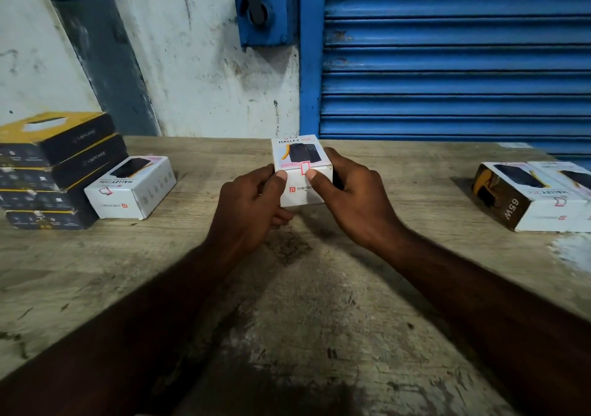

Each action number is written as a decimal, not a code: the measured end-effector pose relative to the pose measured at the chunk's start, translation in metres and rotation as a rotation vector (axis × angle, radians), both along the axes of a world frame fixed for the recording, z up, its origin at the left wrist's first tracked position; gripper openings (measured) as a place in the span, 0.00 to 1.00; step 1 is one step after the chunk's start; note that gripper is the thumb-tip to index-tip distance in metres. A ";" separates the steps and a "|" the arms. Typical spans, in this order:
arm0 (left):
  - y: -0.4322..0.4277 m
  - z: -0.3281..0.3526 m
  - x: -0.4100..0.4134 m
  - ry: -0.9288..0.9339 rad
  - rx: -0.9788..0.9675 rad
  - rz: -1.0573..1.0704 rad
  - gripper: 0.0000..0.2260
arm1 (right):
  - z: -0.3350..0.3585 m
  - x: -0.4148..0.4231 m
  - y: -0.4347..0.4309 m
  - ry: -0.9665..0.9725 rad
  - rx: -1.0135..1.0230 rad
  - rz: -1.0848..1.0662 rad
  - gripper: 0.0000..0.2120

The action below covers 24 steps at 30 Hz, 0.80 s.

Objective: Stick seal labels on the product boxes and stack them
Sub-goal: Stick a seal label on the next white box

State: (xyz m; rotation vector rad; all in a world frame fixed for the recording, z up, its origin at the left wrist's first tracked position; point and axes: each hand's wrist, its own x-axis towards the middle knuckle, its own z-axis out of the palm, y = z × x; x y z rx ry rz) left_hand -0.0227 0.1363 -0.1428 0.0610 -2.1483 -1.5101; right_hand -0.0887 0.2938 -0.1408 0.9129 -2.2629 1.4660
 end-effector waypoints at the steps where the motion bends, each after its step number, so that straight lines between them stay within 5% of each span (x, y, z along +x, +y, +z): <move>1: 0.000 0.001 0.000 -0.009 0.023 -0.006 0.09 | 0.000 -0.001 0.000 0.000 0.001 0.006 0.15; 7: -0.001 0.003 -0.001 -0.031 0.117 0.003 0.13 | -0.002 -0.004 0.001 0.003 -0.045 0.005 0.25; 24: -0.003 0.005 -0.002 -0.085 0.237 -0.063 0.15 | -0.007 -0.011 -0.002 -0.018 -0.174 0.073 0.16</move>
